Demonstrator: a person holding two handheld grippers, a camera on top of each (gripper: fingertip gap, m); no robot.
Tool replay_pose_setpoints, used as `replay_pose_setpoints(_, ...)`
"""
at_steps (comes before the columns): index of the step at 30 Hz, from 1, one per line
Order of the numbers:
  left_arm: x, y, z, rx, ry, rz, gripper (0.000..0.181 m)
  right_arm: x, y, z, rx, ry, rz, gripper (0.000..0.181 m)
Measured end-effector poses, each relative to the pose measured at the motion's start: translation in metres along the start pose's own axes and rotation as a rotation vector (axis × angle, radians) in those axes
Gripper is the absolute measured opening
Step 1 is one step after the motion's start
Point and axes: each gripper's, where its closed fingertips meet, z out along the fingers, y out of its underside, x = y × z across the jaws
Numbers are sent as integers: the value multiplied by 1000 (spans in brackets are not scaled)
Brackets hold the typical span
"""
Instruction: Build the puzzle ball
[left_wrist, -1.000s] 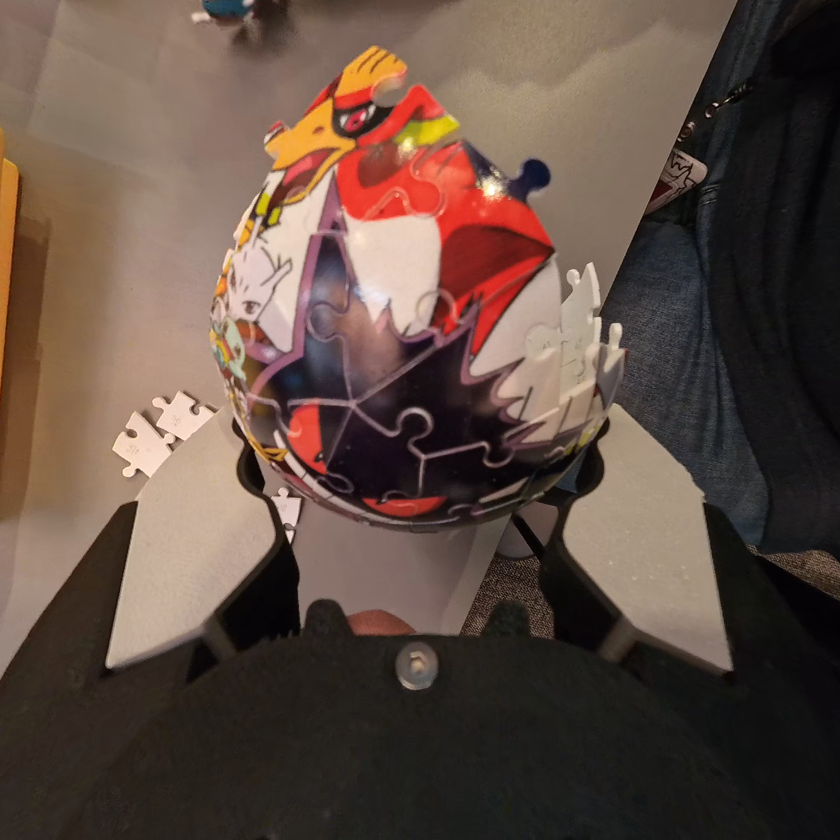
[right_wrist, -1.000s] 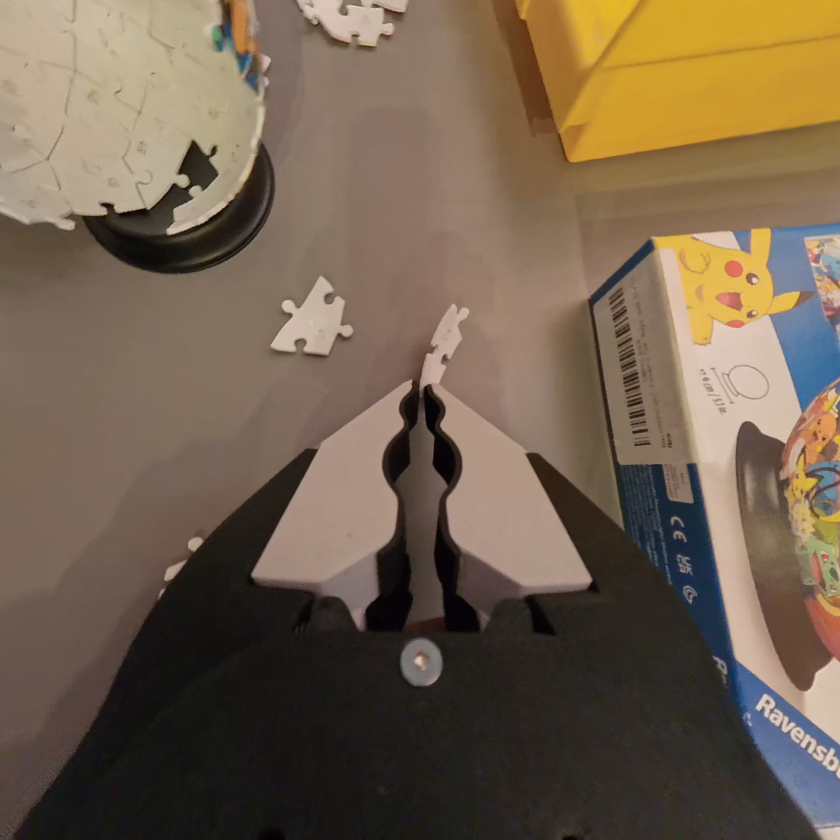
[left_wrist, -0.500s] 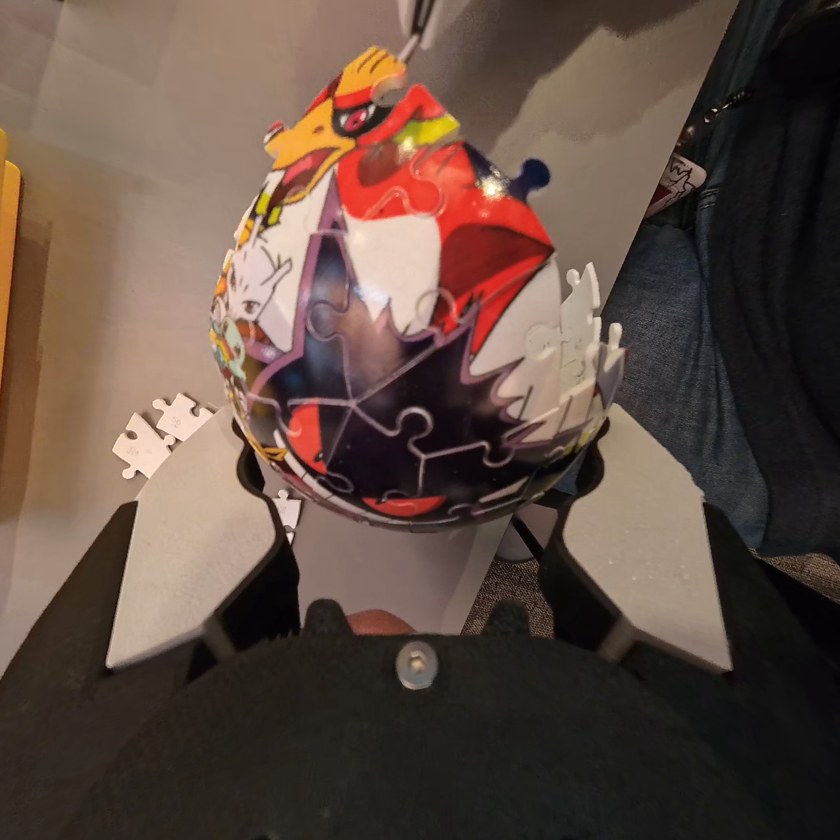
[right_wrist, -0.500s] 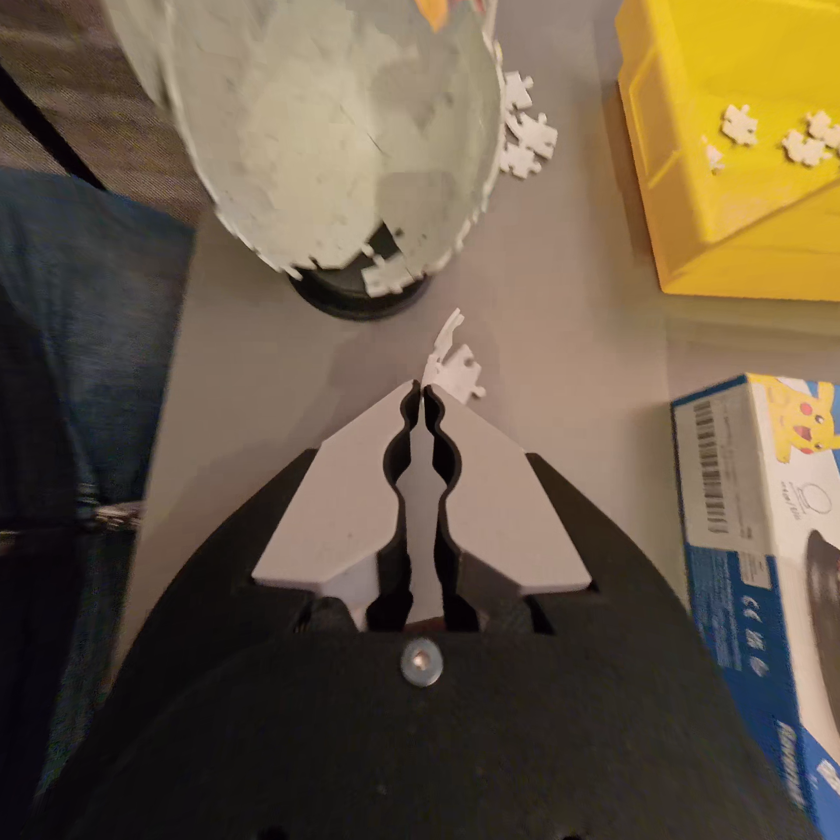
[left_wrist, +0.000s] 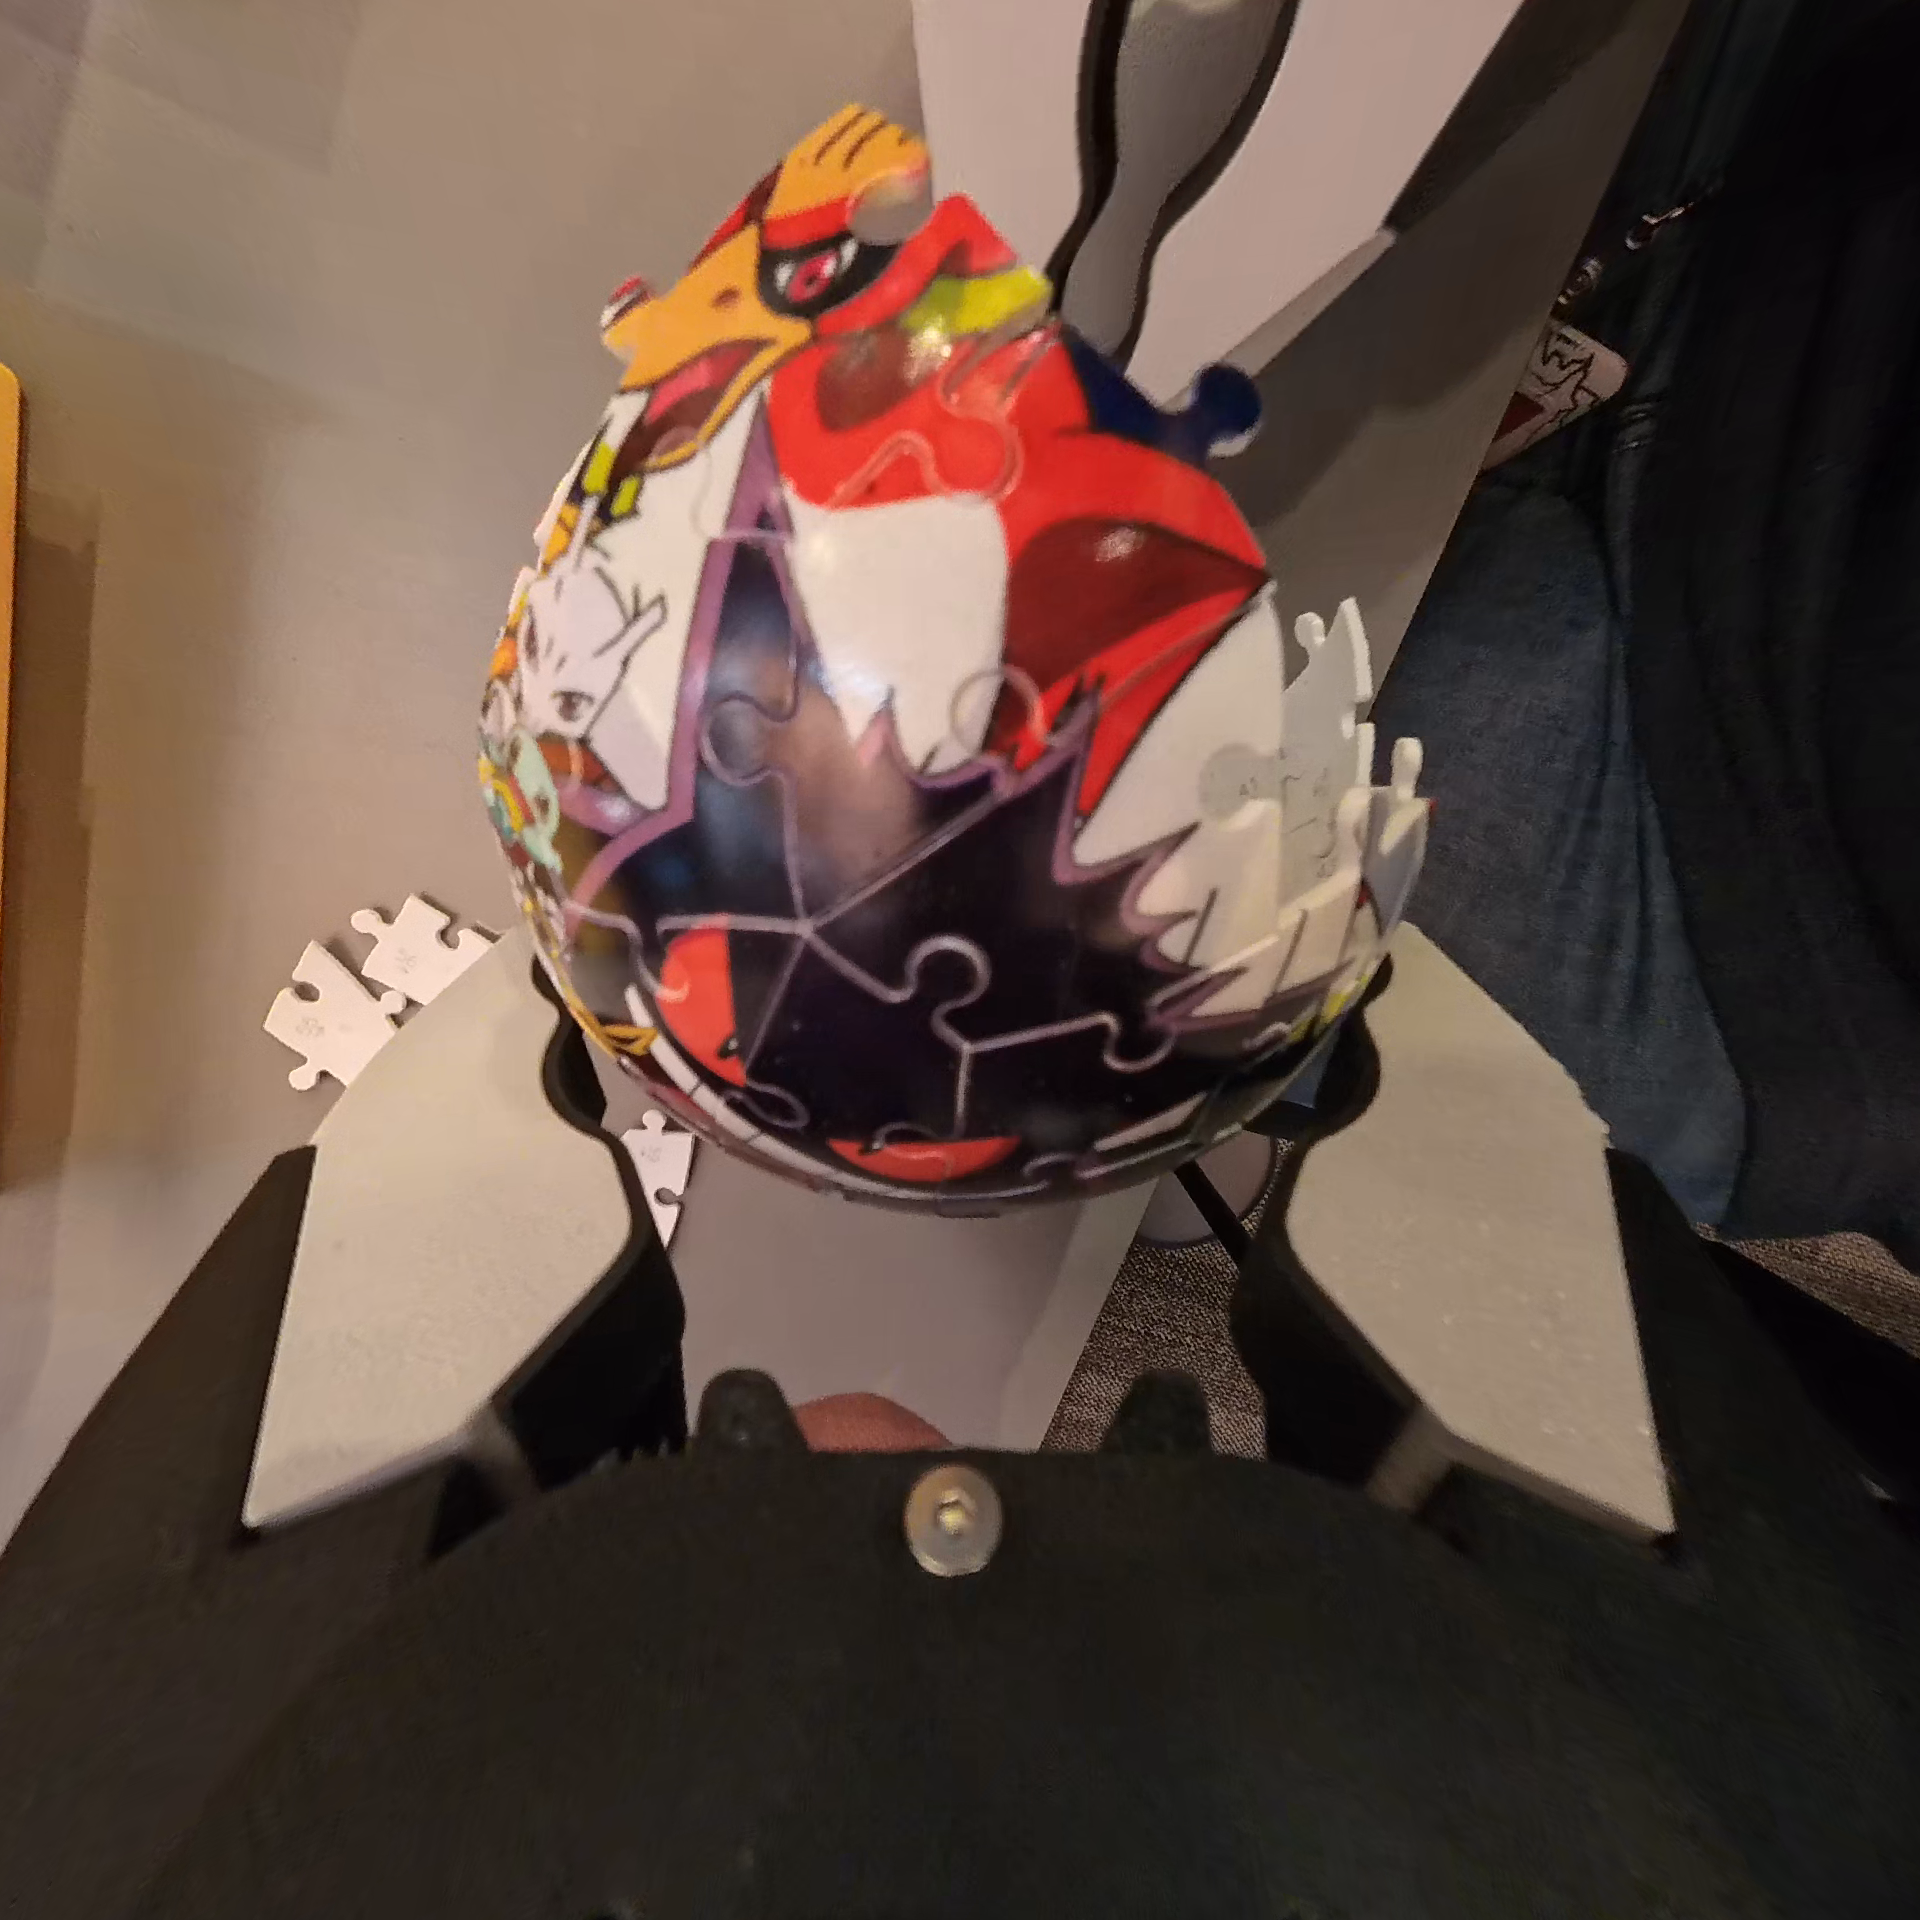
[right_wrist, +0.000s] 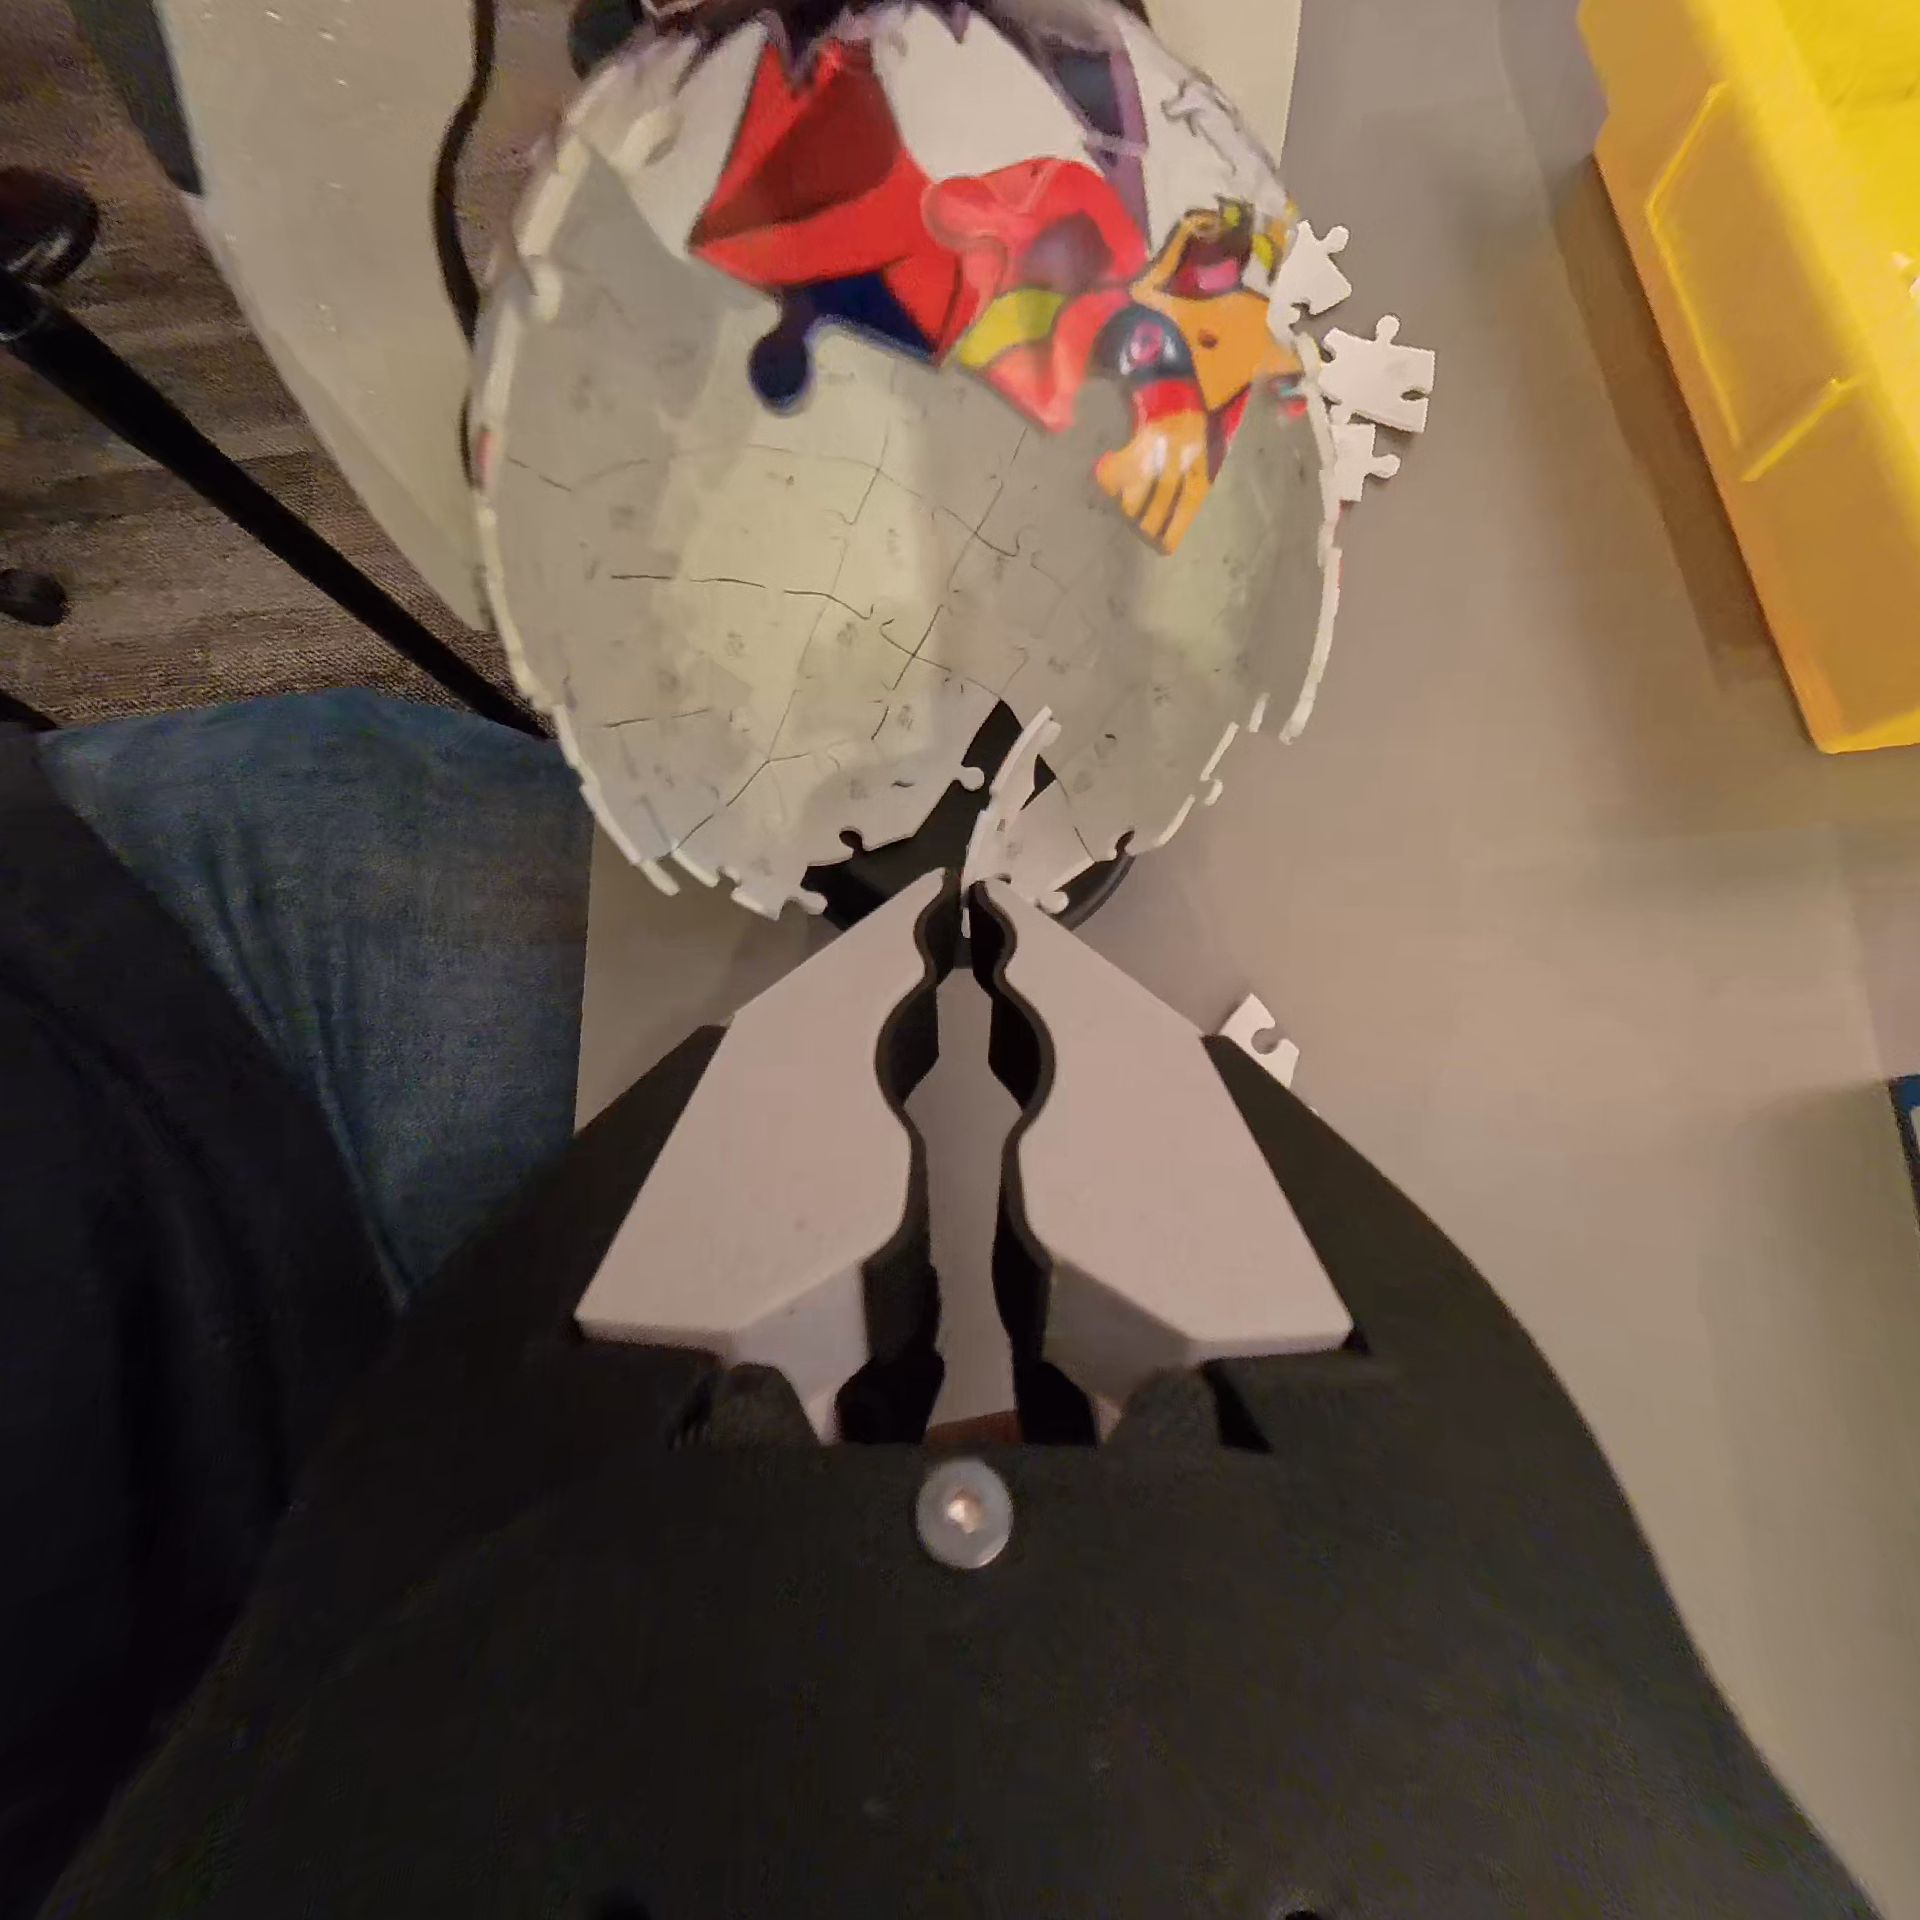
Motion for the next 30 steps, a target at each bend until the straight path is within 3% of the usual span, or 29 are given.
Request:
replay_pose_setpoints(5,0,-2,1,0,3,6,134,4,2,11,-24,51,9,0)
replay_pose_setpoints(11,0,-2,1,2,7,3,134,-4,0,12,9,-5,30,9)
replay_pose_setpoints(17,0,-2,1,1,10,2,134,-9,-12,1,135,-122,84,8)
replay_pose_setpoints(23,0,-2,1,-3,9,1,134,-14,-8,19,82,-129,-20,0)
replay_pose_setpoints(30,0,-3,1,-3,12,0,134,-15,-3,40,38,-148,-16,0)
